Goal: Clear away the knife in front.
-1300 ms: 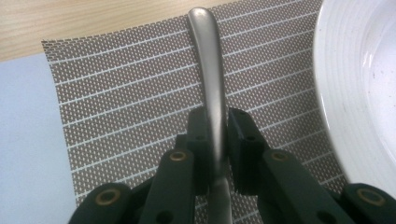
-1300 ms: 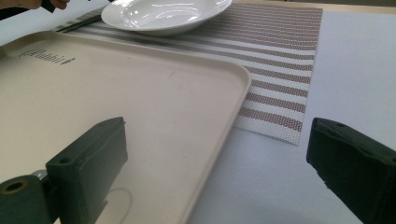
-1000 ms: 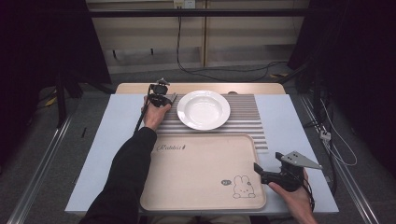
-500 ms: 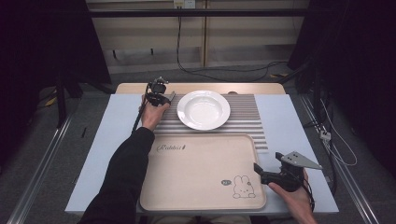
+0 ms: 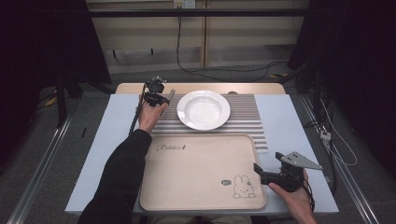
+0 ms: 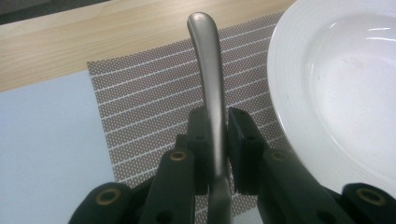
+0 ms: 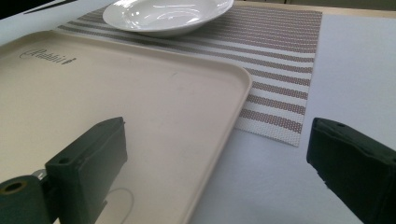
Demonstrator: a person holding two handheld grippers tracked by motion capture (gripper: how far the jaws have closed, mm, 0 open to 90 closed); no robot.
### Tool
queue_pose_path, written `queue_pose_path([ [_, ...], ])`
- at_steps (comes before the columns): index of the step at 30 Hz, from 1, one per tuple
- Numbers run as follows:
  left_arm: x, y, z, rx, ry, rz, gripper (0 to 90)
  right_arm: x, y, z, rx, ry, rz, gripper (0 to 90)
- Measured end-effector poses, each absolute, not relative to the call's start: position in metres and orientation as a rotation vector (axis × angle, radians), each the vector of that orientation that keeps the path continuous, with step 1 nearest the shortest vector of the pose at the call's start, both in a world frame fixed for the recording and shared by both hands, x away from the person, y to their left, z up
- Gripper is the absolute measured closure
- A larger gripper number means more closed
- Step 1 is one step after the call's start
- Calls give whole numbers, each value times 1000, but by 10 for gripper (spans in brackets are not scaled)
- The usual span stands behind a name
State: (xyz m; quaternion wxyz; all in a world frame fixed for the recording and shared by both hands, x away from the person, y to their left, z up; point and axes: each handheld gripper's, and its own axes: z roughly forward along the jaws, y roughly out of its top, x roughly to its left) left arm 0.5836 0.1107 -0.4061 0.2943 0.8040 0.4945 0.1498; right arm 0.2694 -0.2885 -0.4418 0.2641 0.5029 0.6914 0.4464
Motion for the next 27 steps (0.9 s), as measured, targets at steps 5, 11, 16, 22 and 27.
queue_pose_path([
  [5, 577, 113, -403, 2134, 1329, 398, 800, 269, -289, -441, 1357, 1866, 1206, 50],
  [11, 568, 118, -398, 2119, 1312, 411, 800, 269, -288, -441, 1353, 1870, 1203, 50],
  [16, 563, 121, -395, 2122, 1303, 420, 800, 269, -288, -441, 1352, 1868, 1204, 50],
  [22, 551, 122, -391, 2137, 1268, 412, 799, 269, -288, -441, 1352, 1869, 1202, 50],
  [27, 542, 122, -387, 2130, 1245, 409, 799, 269, -288, -441, 1351, 1870, 1201, 50],
])
